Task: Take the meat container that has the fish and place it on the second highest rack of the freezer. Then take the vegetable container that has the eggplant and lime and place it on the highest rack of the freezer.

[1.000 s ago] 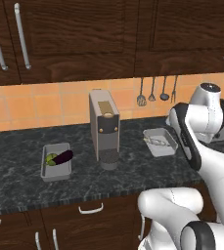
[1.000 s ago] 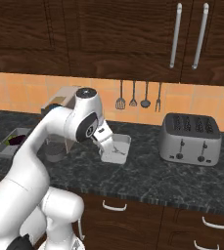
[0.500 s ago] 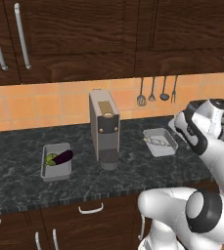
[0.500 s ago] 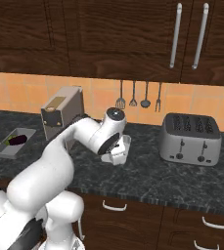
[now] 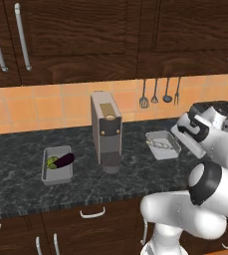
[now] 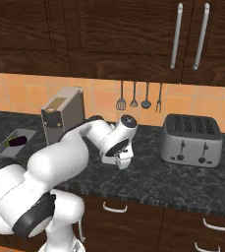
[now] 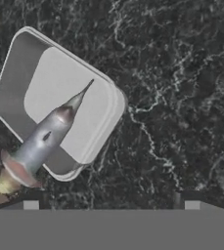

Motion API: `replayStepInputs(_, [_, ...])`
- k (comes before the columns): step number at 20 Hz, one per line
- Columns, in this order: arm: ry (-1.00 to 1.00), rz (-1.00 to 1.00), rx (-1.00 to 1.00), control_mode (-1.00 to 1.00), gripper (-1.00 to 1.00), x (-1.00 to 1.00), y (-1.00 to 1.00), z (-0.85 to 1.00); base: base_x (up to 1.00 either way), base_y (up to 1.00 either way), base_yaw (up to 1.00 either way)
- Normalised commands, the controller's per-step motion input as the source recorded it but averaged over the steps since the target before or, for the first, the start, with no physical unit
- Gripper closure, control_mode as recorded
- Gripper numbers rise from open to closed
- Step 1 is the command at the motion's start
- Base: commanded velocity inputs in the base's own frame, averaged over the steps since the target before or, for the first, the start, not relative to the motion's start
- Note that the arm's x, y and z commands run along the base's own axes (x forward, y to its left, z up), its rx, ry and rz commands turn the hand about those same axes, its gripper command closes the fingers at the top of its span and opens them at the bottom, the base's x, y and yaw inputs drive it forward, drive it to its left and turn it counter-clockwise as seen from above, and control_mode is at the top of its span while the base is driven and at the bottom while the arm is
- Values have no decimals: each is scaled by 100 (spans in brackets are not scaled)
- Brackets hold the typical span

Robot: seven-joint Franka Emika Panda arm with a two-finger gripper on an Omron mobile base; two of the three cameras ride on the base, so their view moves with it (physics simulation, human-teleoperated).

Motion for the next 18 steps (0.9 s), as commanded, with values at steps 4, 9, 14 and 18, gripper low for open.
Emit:
replayStepInputs(4, [3, -1, 0, -100, -100, 18, 12, -53, 0, 0, 0])
replayStepInputs(9, [0, -1, 0, -100, -100, 33, 7, -38, 0, 0, 0])
replayStepInputs(14, [0, -1, 0, -100, -100, 31, 0, -37, 0, 0, 0])
replayStepInputs(18, [3, -1, 0, -100, -100, 26, 0, -38, 0, 0, 0])
